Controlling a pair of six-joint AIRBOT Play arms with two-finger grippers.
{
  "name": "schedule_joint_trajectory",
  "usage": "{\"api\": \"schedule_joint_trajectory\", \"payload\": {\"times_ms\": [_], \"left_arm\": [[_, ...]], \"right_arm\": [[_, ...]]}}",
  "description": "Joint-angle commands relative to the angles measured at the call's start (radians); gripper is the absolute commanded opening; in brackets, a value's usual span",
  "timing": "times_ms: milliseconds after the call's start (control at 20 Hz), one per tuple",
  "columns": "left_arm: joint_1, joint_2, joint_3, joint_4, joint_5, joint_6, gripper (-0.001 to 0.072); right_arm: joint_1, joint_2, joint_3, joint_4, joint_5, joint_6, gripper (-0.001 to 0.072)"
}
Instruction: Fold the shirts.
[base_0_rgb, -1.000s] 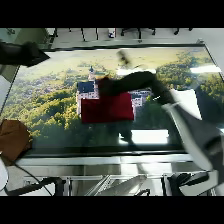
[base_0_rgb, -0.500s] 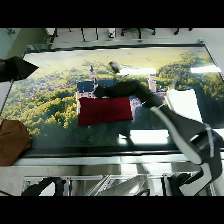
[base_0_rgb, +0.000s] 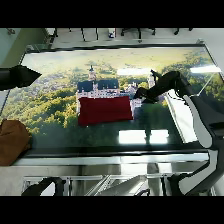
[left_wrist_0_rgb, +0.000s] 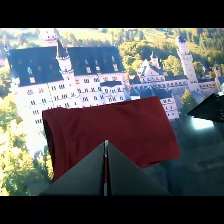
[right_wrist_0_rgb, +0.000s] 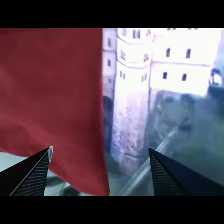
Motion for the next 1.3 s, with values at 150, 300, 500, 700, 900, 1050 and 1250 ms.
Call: {"api": "schedule_joint_trajectory", "payload": {"times_ms": [150,300,500,700,900,1050,1250], "left_arm": [[0.000,0.002,-0.003,-0.001,0.010,-0.002,0.0016],[0.000,0.002,-0.003,-0.001,0.009,-0.002,0.0016],[0.000,0.002,-0.003,-0.001,0.010,-0.002,0.0016],[0.000,0.002,-0.003,-0.001,0.013,-0.002,0.0016],[0.000,0.002,-0.003,-0.001,0.019,-0.002,0.0016],[0.000,0.002,-0.003,0.000,0.040,-0.002,0.0016],[0.000,0.002,-0.003,0.008,0.072,-0.001,0.0016]], "right_arm": [[0.043,-0.154,-0.007,0.182,0.041,-0.049,0.0695],[0.087,-0.173,-0.007,0.188,0.096,-0.048,0.0693],[0.118,-0.178,-0.003,0.234,0.135,-0.049,0.0082],[0.094,-0.095,0.040,0.236,0.126,-0.064,0.0024],[-0.033,0.058,0.135,0.236,0.126,-0.061,0.0023],[-0.174,0.131,0.187,0.236,0.103,-0.040,0.0023],[-0.399,0.182,0.232,0.236,0.057,-0.040,0.0023]]}}
